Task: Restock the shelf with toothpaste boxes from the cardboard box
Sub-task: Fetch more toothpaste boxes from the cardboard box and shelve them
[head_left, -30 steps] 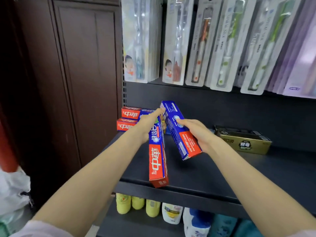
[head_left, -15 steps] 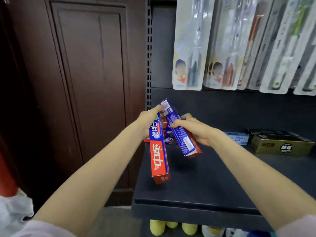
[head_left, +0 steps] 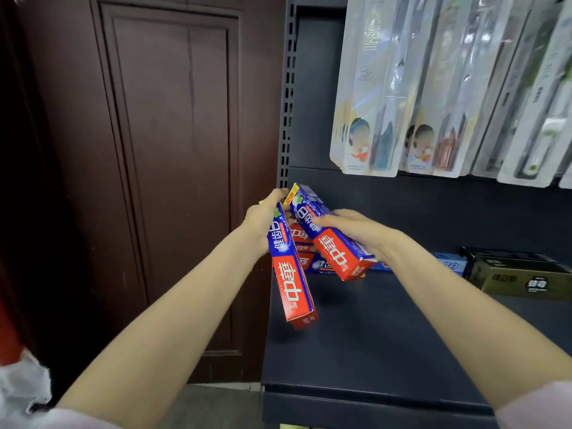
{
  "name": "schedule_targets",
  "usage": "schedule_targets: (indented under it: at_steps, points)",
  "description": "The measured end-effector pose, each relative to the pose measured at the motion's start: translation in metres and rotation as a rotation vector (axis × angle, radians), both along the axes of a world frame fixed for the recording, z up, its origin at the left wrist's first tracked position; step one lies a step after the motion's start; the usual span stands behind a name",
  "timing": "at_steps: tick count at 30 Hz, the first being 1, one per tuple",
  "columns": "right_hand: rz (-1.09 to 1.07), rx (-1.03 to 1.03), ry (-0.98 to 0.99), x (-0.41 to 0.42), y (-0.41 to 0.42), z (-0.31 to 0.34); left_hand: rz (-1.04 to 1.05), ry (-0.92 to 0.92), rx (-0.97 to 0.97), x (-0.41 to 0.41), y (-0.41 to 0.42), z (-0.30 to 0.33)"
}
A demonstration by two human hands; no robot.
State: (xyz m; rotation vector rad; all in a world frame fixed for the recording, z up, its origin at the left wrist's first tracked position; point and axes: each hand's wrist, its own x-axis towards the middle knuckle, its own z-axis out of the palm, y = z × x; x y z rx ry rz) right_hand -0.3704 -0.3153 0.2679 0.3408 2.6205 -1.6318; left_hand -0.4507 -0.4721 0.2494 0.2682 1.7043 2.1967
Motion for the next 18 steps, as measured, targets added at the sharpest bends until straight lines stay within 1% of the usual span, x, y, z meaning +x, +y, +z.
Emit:
schedule_targets:
  at_steps: [2, 5, 7, 8, 10, 11, 14, 15, 16, 17, 18]
  points:
    - [0.030, 0.218, 0.045, -0.001, 0.000, 0.005, 0.023, -0.025, 0.015, -0.005, -0.002, -0.002]
    - [0.081, 0.475, 0.135, -0.003, 0.002, 0.015, 0.030, -0.079, 0.061, -0.010, -0.003, -0.007]
    - [0.095, 0.577, 0.140, -0.007, 0.004, 0.019, 0.028, -0.095, 0.079, -0.012, -0.004, -0.009]
    - [0.086, 0.574, 0.142, -0.009, 0.004, 0.018, 0.016, -0.097, 0.071, -0.013, -0.005, -0.009]
    - [-0.001, 0.455, 0.175, -0.011, 0.004, 0.013, -0.025, -0.090, -0.005, -0.012, -0.005, -0.009]
    - [-0.060, 0.321, 0.200, -0.011, 0.002, 0.010, -0.051, -0.076, -0.064, -0.010, -0.004, -0.008]
    - [-0.162, -0.295, 0.281, -0.014, -0.002, -0.002, -0.141, -0.001, -0.299, -0.003, 0.001, -0.002]
    - [-0.176, -0.452, 0.317, -0.014, -0.004, -0.007, -0.170, 0.034, -0.385, 0.000, 0.002, 0.001]
    - [-0.190, -0.560, 0.351, -0.015, -0.004, -0.011, -0.192, 0.068, -0.454, 0.003, 0.003, 0.004]
    - [-0.204, -0.619, 0.380, -0.015, -0.005, -0.015, -0.204, 0.102, -0.505, 0.005, 0.004, 0.008]
    - [-0.223, -0.637, 0.401, -0.016, -0.005, -0.018, -0.204, 0.136, -0.539, 0.007, 0.004, 0.011]
